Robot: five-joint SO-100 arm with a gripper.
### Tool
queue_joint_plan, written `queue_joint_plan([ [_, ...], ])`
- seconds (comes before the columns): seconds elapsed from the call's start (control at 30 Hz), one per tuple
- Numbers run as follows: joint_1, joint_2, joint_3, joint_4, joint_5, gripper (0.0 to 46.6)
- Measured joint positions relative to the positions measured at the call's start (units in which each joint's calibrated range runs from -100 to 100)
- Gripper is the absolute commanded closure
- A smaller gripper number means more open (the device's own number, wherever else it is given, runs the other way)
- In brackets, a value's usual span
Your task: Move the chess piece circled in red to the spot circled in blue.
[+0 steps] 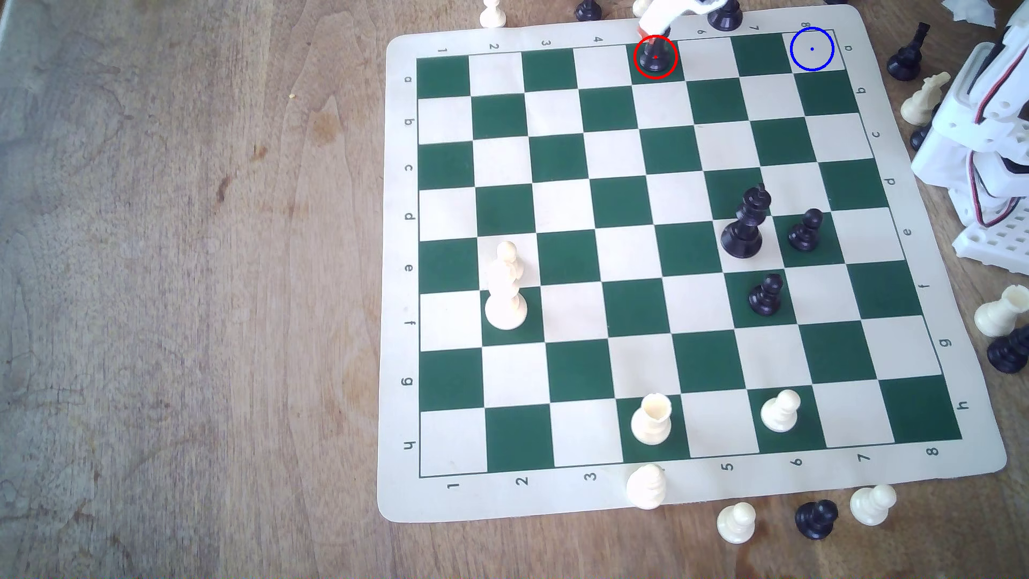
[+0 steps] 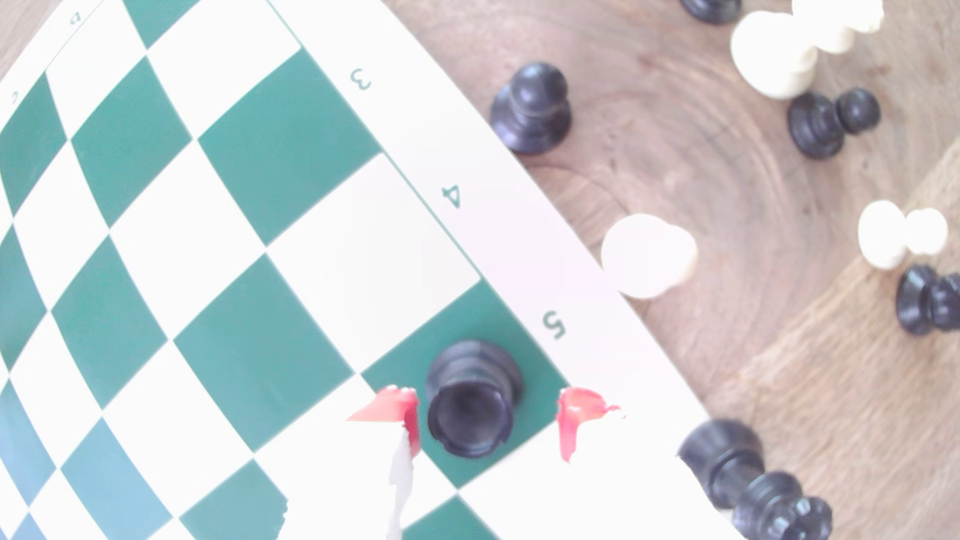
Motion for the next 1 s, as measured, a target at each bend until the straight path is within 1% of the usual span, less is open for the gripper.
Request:
queue_joint_plan([
  [0.17,-1.70,0.00,2.17,-1.04,0.00,31.5],
  [0.77,-0.44,2.68,2.26,-4.86,0.00,31.7],
  [0.83,-0.37,2.68,2.26,-5.02,0.00,32.2],
  [0.9,-0.37,2.68,2.26,-5.18,0.00,34.3],
  [1.0,-0.37,2.68,2.26,-5.18,-0.20,35.1],
])
